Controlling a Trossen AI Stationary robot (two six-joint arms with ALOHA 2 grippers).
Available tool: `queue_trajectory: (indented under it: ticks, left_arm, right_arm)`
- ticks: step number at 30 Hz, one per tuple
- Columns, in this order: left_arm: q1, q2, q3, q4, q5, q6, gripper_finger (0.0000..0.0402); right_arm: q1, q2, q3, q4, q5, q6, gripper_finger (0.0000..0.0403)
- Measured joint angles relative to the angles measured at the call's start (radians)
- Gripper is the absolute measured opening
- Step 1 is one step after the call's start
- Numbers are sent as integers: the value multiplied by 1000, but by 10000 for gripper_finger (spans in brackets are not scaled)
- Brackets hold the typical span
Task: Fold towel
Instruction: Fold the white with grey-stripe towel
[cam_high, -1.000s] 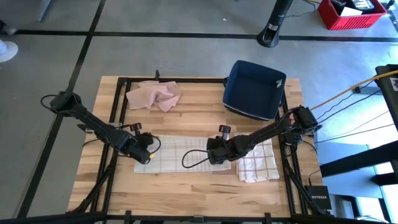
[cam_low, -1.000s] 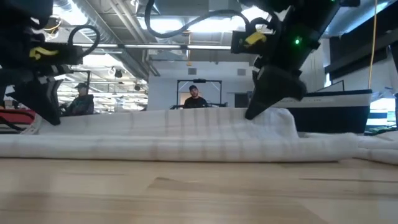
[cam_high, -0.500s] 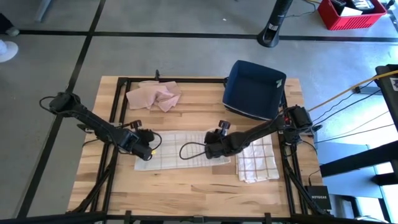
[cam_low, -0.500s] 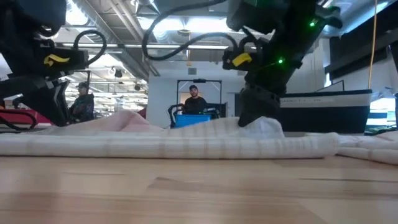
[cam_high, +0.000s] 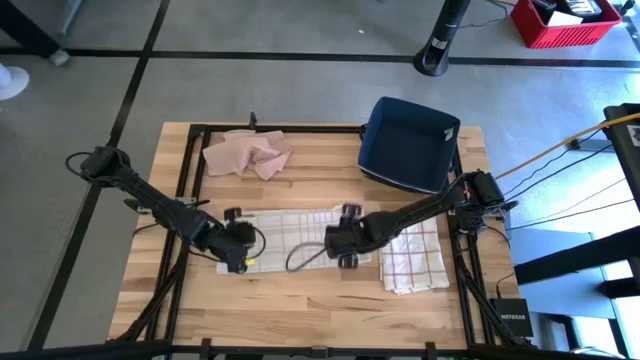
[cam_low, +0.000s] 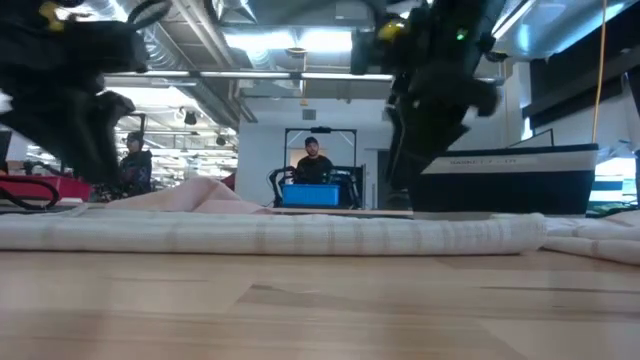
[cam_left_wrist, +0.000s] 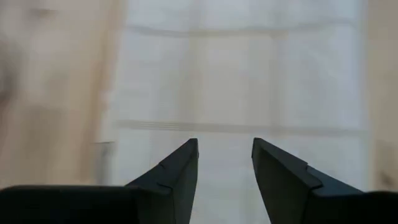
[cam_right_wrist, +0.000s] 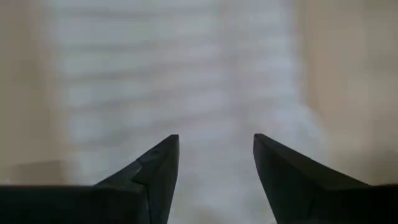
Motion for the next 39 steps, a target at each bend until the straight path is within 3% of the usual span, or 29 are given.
queue_trajectory:
  ticks: [4,8,16,23,27,30,35,39]
  left_arm:
    - [-8,0,-56,68,102,2,135]
    - [-9,3,-122,77,136,-71,131]
    - [-8,0,-173,90,224,-145,130]
    - [-9,-24,-82,-10,295,-148,130]
    - [-9,-47,-16,19,253,-113,130]
    - [-8,-52,0,152,175,-18,130]
    - [-2,3,0,442,-6,201,130]
    - [32,76,0,623,-32,338,130]
  right_arm:
    - [13,1,-104,250,-156,-85,209]
    - [0,1,-192,398,-168,-81,209]
    - [18,2,-234,399,-251,18,209]
    - [26,-11,-132,277,-272,79,209]
    - [36,-71,-76,165,-273,119,209]
    - [37,-140,-84,118,-243,179,209]
    - [38,-244,-173,117,-198,316,209]
    - [36,-300,-288,181,-195,452,209]
